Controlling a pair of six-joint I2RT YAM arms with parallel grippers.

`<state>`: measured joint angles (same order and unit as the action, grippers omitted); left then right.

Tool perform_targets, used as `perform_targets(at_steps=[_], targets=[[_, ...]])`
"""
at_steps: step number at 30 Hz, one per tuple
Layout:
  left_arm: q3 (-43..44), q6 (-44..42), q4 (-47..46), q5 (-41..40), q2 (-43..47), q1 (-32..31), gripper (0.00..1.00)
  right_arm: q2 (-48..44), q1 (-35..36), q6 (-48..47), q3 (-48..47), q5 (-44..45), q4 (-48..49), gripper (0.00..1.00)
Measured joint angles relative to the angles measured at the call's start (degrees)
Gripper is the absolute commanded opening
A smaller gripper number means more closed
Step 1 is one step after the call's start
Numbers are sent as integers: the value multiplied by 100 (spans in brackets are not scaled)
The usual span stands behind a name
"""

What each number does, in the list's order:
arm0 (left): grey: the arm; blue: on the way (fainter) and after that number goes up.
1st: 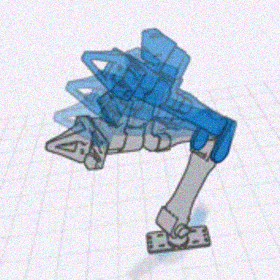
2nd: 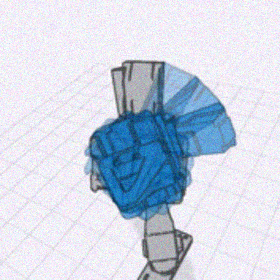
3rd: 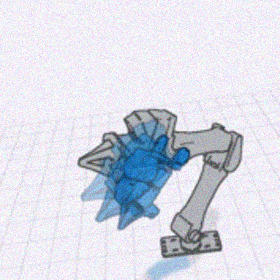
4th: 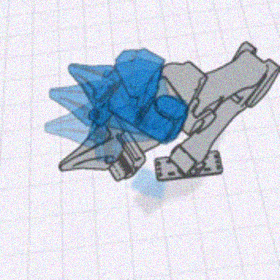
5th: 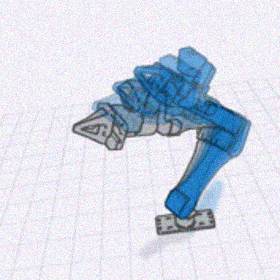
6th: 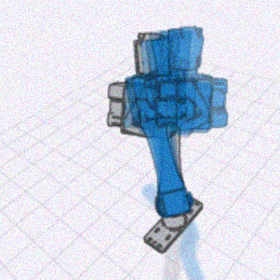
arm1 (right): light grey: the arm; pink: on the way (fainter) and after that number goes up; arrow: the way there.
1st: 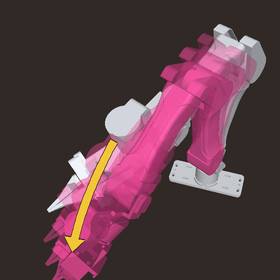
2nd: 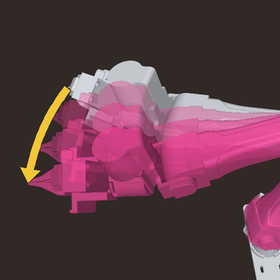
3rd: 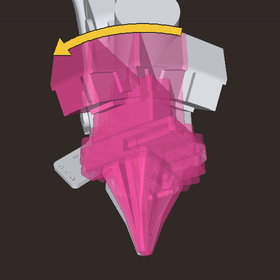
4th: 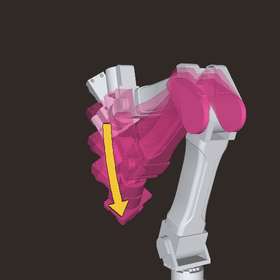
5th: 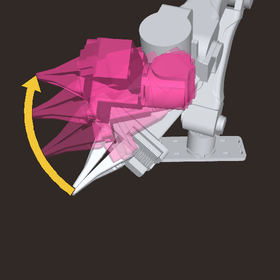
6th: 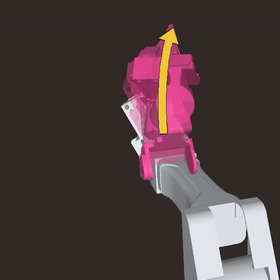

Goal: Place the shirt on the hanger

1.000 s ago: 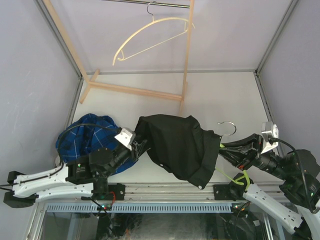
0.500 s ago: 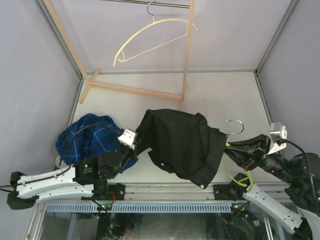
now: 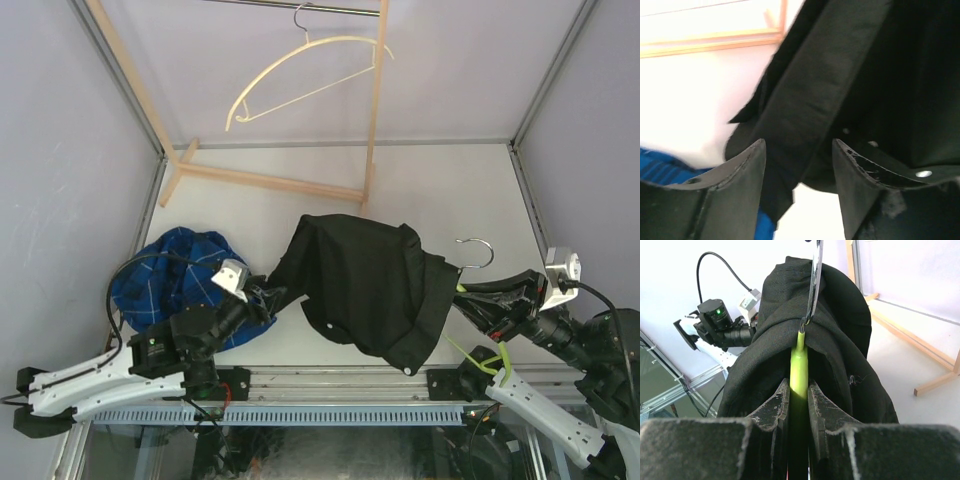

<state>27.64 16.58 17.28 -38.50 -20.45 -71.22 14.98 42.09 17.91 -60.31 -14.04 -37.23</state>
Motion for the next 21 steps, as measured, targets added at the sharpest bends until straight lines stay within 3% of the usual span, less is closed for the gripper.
perform_targets(at_steps=[2, 5, 10, 13, 15, 18, 21], targets=[[0, -101, -240, 431, -31, 0, 71, 9, 0, 2, 0, -15, 7, 0], [17, -243, -564, 787, -188, 0, 73, 28, 0, 7, 0, -48, 11, 0], [190, -540, -868, 772, -813, 0, 71, 72, 0, 33, 2, -131, 31, 0], [452, -721, -1008, 474, -1335, 0, 64, 92, 0, 55, 4, -175, 76, 0], [557, -802, -1150, 295, -1593, 0, 54, 101, 0, 81, 4, -216, 118, 0], [625, -883, -1346, 70, -1967, 15, 21, 105, 0, 114, 4, -299, 164, 0], [627, -887, -1357, -103, -2229, 28, 2, 105, 0, 116, 7, -304, 160, 0]])
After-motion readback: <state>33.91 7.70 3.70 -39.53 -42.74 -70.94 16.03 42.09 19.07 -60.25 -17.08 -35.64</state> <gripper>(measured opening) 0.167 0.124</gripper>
